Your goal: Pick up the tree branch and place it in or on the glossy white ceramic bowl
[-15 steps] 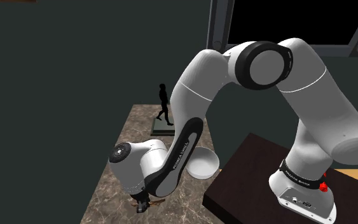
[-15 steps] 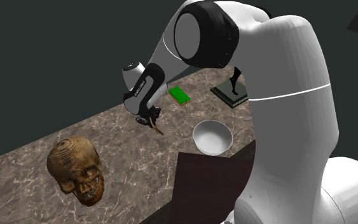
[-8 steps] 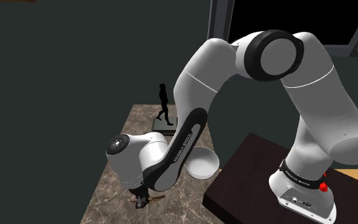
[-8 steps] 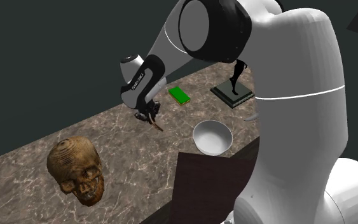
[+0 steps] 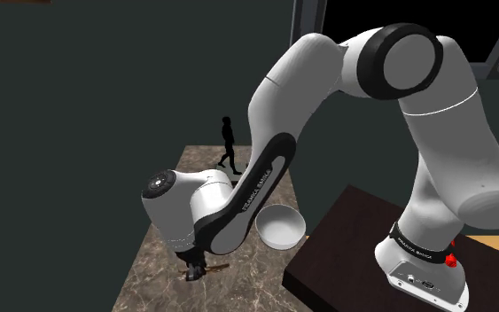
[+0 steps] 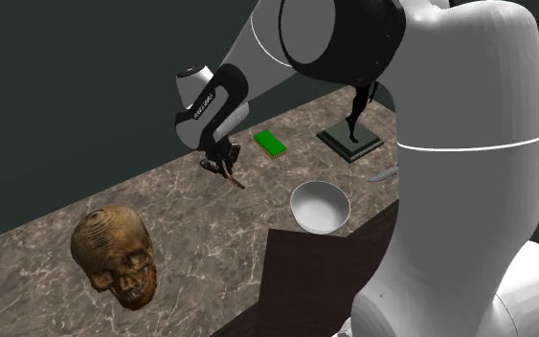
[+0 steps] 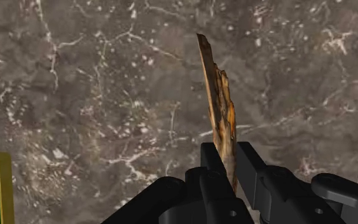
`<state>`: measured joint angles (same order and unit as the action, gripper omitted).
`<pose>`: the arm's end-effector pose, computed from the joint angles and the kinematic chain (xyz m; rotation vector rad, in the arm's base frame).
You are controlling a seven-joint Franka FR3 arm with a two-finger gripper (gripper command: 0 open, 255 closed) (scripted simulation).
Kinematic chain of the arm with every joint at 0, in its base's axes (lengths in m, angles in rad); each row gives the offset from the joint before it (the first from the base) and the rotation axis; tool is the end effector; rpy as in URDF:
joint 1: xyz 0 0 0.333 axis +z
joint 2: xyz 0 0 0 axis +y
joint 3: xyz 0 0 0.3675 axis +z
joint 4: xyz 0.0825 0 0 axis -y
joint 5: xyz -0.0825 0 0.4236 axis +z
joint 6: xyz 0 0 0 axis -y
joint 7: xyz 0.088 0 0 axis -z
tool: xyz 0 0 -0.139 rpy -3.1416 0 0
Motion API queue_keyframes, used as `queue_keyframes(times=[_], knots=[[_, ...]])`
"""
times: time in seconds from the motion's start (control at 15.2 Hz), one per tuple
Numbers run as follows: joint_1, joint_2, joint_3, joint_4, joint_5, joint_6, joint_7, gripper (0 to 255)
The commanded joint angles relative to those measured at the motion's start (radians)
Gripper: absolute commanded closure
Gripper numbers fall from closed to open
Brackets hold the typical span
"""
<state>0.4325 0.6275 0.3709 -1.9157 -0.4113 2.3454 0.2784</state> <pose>0.4701 0.4602 0.1494 2.7967 1.1586 -0.1264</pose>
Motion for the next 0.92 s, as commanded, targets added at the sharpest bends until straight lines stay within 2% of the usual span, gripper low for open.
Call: queue_keyframes(times=[0.0,0.66,0.86], knots=[[-0.006,-0.023,0.009,-0.007,0.011,-0.016,-0.006,255],[-0.033,-0.124,0.048,-0.014,0.065,-0.103,-0.044,255],[-0.090,-0.210,0.052,-0.150,0.081,-0.043,-0.081,255]])
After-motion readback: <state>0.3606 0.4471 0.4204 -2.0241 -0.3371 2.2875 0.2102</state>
